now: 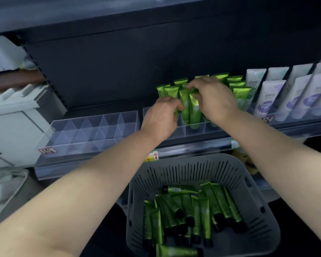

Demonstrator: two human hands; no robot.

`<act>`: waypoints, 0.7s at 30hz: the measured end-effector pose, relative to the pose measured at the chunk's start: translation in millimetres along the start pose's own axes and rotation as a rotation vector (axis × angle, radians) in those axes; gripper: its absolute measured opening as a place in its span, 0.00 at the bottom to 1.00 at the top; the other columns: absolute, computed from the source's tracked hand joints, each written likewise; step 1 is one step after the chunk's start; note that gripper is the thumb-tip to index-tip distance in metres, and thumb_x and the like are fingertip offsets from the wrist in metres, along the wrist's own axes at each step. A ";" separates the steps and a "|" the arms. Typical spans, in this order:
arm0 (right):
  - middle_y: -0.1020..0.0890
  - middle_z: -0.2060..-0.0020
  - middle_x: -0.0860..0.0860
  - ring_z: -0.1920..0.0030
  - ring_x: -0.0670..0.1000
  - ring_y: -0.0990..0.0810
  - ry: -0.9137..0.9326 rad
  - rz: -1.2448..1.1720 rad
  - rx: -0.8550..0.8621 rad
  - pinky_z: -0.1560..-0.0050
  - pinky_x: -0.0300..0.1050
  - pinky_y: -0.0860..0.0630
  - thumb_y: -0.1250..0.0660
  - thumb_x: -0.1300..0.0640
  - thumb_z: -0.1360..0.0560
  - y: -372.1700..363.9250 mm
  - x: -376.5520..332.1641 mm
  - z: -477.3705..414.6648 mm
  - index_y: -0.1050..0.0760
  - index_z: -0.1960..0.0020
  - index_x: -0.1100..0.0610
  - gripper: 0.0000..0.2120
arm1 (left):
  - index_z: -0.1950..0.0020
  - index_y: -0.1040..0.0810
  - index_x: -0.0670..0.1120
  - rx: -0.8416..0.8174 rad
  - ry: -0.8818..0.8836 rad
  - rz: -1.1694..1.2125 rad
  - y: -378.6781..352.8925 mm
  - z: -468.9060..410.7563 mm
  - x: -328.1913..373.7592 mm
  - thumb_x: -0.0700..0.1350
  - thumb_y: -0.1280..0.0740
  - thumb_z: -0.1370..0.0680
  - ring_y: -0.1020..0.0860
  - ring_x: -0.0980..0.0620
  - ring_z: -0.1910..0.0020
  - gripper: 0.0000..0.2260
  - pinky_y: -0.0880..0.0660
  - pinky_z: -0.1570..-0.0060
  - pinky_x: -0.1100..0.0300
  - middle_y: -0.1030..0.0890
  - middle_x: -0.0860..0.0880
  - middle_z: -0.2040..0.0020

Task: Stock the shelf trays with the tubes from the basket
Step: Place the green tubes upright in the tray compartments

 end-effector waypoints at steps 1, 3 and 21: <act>0.21 0.44 0.55 0.42 0.58 0.26 0.027 -0.010 0.041 0.51 0.51 0.25 0.36 0.67 0.25 1.6 -1.3 4.8 0.24 0.39 0.55 0.17 | 0.45 0.21 0.43 0.002 -0.007 0.006 -1.2 3.2 0.8 0.32 0.37 0.26 0.26 0.45 0.42 0.13 0.25 0.48 0.49 0.20 0.45 0.44; 0.20 0.45 0.56 0.44 0.59 0.25 0.075 -0.033 0.097 0.51 0.53 0.24 0.35 0.67 0.26 1.2 -3.1 18.9 0.23 0.41 0.57 0.15 | 0.45 0.21 0.43 0.000 -0.017 0.024 -5.7 12.9 2.6 0.31 0.38 0.26 0.25 0.45 0.42 0.14 0.24 0.49 0.49 0.20 0.45 0.44; 0.19 0.46 0.52 0.45 0.54 0.24 -0.152 -0.039 -0.575 0.50 0.49 0.24 0.35 0.68 0.28 -125.8 34.3 222.4 0.22 0.43 0.52 0.18 | 0.43 0.21 0.47 -0.505 0.332 0.121 -142.0 162.1 -34.8 0.35 0.37 0.24 0.23 0.49 0.44 0.13 0.25 0.44 0.56 0.21 0.47 0.42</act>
Point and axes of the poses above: each hand's wrist, its own z-axis away from the middle knuckle, its own y-axis out of the back of the hand, x = y × z, the point moved 1 cm from there along -z, towards the middle knuckle
